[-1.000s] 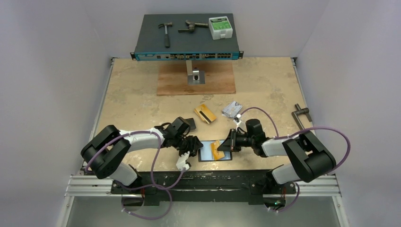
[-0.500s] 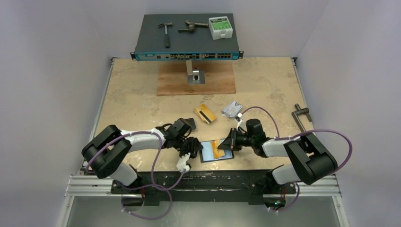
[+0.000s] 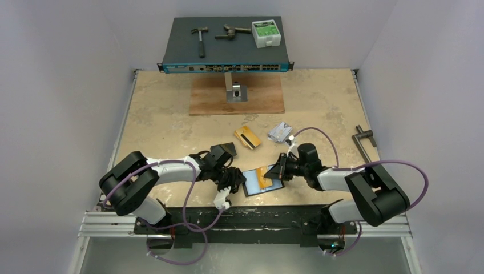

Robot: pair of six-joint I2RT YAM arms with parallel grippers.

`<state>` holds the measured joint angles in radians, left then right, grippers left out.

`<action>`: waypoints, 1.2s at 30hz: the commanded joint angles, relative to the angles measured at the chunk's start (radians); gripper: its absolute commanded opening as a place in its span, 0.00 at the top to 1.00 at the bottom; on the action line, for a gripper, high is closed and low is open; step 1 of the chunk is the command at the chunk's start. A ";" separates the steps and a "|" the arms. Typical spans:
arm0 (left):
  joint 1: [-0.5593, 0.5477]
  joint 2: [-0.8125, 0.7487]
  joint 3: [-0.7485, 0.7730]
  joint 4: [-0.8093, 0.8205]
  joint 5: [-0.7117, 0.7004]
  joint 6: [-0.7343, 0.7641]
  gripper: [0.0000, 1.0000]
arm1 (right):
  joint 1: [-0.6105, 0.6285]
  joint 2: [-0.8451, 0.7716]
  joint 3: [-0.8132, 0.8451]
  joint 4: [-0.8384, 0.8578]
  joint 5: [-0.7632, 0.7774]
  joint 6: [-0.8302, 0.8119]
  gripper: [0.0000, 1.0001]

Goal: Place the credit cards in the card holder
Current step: Insert the credit card into the card holder.

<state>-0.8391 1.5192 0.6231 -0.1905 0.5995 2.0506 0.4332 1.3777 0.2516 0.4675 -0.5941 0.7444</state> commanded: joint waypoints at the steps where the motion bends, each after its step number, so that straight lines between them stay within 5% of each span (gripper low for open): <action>1: -0.021 -0.001 -0.012 0.017 0.012 0.221 0.74 | 0.017 0.023 -0.034 0.045 -0.006 -0.016 1.00; 18: -0.040 -0.012 -0.029 0.036 -0.030 0.179 0.82 | 0.075 0.022 -0.101 0.099 -0.005 0.054 0.99; 24: -0.051 -0.021 -0.029 0.031 -0.060 0.149 0.84 | 0.098 -0.001 -0.105 0.044 0.049 0.075 0.83; 36: -0.063 -0.020 -0.027 0.029 -0.087 0.121 0.87 | 0.121 -0.118 -0.104 -0.104 0.091 0.061 0.87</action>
<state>-0.8913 1.5051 0.6056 -0.1699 0.5045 2.0510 0.5453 1.2823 0.1604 0.4702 -0.5331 0.8291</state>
